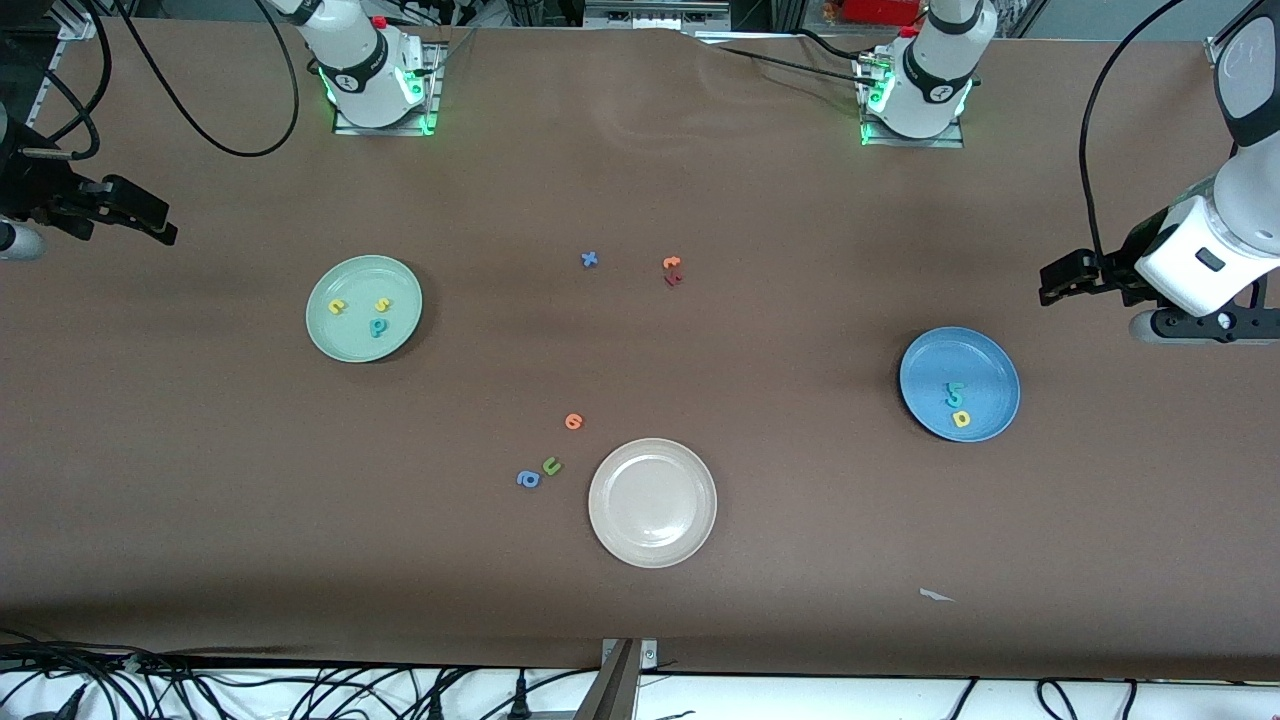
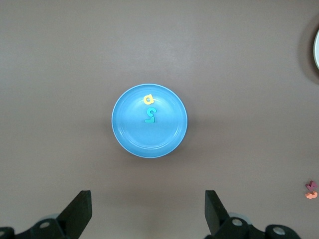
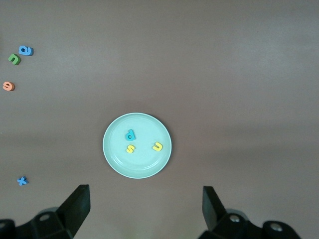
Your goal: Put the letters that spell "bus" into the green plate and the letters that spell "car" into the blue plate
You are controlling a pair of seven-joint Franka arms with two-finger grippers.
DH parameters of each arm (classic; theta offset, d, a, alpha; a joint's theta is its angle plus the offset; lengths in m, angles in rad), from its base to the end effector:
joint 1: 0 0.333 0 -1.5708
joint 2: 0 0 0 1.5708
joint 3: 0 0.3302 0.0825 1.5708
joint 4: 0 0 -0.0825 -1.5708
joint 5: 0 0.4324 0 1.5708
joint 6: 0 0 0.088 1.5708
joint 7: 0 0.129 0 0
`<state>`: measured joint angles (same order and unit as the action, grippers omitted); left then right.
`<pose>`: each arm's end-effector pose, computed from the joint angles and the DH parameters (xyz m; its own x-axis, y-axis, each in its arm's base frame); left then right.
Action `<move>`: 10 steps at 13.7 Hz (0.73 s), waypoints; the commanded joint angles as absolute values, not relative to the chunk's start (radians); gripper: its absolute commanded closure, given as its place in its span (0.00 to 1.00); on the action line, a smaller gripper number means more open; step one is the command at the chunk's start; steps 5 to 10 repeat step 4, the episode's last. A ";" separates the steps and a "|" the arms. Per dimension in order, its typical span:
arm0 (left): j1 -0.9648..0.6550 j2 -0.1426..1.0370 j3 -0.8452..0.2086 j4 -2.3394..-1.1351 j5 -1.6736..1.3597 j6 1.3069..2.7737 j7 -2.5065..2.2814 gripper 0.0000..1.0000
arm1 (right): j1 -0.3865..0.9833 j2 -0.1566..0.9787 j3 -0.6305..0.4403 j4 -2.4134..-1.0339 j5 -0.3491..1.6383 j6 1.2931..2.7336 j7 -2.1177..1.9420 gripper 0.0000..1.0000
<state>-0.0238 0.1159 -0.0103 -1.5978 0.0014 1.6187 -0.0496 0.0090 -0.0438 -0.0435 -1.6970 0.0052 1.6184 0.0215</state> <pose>0.6349 -0.0212 0.5348 0.9954 0.0155 -0.0947 0.0151 -0.9999 -0.0049 0.5888 -0.0201 0.5811 0.9978 -0.0561 -0.0350 -0.0563 -0.9984 -0.0063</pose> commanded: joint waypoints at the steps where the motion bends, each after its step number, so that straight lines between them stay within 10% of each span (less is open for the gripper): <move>1: -0.020 0.104 -0.006 -1.591 -0.021 1.591 -0.018 0.00 | 0.012 -0.037 -0.048 -1.675 0.006 1.603 0.005 0.00; 10: -0.020 0.104 -0.006 -1.591 -0.021 1.592 -0.021 0.00 | 0.012 -0.037 -0.048 -1.675 0.006 1.603 0.005 0.00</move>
